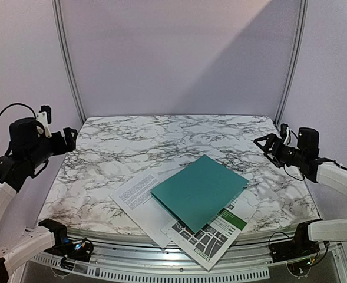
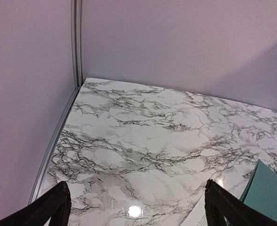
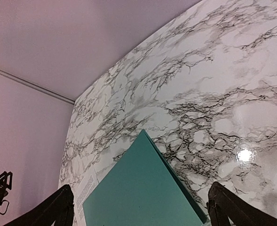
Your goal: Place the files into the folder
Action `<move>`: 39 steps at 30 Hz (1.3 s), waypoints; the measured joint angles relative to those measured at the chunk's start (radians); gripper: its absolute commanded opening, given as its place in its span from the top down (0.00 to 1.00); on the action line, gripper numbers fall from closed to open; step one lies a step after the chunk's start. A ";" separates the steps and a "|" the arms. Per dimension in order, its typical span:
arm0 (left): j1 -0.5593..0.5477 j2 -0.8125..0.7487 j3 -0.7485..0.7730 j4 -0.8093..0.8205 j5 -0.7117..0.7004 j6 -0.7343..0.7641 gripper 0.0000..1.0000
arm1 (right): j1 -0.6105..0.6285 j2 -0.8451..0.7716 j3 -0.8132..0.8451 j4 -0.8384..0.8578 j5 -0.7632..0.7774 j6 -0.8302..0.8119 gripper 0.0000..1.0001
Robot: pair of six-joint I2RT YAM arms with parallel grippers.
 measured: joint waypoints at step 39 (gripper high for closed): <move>-0.399 0.674 -0.180 0.574 0.679 -0.404 0.27 | 0.051 0.222 -0.034 -0.114 -0.024 0.130 0.01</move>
